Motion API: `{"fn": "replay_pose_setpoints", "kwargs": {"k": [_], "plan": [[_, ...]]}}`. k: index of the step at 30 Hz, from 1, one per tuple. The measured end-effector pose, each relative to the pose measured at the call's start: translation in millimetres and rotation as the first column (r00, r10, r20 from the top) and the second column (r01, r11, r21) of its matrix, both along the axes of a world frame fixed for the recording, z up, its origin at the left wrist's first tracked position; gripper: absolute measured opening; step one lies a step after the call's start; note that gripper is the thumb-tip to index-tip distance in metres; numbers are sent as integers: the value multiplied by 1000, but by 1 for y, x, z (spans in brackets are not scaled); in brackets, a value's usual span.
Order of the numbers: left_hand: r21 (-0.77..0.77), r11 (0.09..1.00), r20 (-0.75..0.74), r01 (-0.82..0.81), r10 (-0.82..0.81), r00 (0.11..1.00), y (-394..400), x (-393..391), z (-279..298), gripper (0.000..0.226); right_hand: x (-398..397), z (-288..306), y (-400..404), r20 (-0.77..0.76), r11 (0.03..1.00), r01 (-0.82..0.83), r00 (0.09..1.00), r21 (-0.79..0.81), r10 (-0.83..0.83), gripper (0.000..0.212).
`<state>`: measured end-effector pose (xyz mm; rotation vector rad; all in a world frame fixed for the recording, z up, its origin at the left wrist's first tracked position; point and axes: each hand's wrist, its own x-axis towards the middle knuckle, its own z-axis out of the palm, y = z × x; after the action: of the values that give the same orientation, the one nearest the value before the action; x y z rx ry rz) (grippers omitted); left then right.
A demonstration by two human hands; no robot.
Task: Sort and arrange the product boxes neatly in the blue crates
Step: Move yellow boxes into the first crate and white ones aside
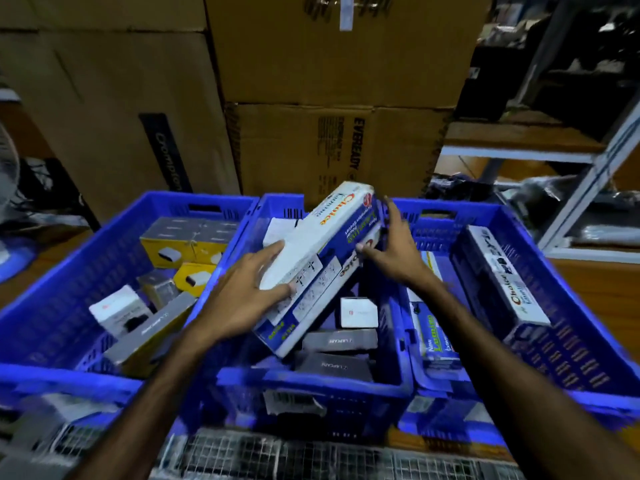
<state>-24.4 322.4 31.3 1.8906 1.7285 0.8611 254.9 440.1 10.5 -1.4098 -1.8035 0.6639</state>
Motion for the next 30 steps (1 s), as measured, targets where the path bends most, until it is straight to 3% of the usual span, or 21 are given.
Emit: {"fn": "replay_pose_setpoints", "kwargs": {"k": [3,8,11,14,16,19,21,24,27,30], "plan": [[-47,996,235,78,-64,970,6,-4,-3,74,-8,-8,-20,-299,992,101,947,-70,-118,114],[-80,988,470,131,-78,879,22,-10,-4,61,-26,-3,-43,-492,968,228,834,-101,-248,110],[-118,984,737,132,-2,676,30,-7,-3,56,-43,4,-63,-613,972,96,762,-216,-211,87],[-116,978,869,173,16,494,27,18,4,39,-60,6,-84,-769,967,-80,623,-241,-140,70],[-123,970,907,210,24,421,27,42,6,36,-56,8,-88,-818,968,-64,550,-241,-167,67],[-108,940,937,323,-13,350,27,78,10,41,-21,23,-87,-811,964,34,534,-263,-240,64],[-133,929,888,346,-43,457,28,98,8,39,17,33,-83,-782,959,84,562,-272,-271,58],[-124,937,746,326,-128,653,29,117,-9,17,85,45,-76,-629,941,247,699,-232,-339,63],[-139,923,670,358,-178,721,27,127,-27,13,140,42,-63,-509,907,363,751,-214,-420,61],[-146,919,589,367,-218,778,23,131,-41,11,171,24,-52,-411,864,378,766,-334,-494,63]]}}
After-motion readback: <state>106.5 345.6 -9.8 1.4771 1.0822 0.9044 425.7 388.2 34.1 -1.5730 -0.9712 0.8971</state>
